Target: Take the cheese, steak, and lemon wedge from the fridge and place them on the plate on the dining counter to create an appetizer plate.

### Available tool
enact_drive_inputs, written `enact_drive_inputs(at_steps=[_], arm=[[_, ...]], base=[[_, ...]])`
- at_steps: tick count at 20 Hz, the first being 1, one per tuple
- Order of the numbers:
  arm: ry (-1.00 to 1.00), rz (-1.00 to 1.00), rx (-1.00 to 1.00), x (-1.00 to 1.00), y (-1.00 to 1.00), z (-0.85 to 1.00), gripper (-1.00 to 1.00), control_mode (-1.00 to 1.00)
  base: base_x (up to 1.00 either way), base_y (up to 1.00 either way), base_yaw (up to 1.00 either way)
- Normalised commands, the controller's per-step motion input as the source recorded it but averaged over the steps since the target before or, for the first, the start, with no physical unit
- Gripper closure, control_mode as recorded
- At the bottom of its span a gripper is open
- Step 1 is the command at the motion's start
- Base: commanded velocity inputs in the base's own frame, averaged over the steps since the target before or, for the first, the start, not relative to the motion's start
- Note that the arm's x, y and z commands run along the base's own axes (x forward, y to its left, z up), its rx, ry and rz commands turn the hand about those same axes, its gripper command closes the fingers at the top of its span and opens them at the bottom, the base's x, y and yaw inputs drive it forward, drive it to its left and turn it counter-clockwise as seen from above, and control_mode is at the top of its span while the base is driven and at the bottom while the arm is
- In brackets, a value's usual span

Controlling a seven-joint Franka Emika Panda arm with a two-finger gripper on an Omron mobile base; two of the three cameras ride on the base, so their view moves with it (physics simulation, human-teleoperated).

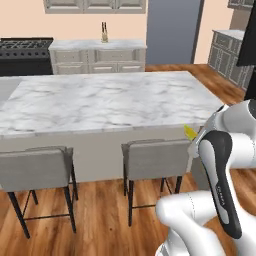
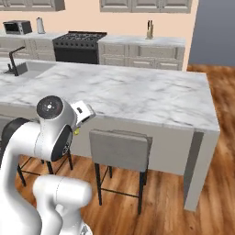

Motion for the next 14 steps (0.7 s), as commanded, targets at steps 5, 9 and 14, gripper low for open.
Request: enact_drive_inputs(at_steps=[5, 9, 14], arm=[[0.00, 0.00, 0.00, 0.00, 0.00, 0.00, 1.00, 1.00], [0.00, 0.00, 0.00, 0.00, 0.00, 0.00, 1.00, 1.00], [0.00, 0.00, 0.00, 0.00, 0.00, 0.00, 1.00, 1.00]], base=[[0.00, 1.00, 0.00], [0.00, 1.00, 0.00], [0.00, 1.00, 0.00]])
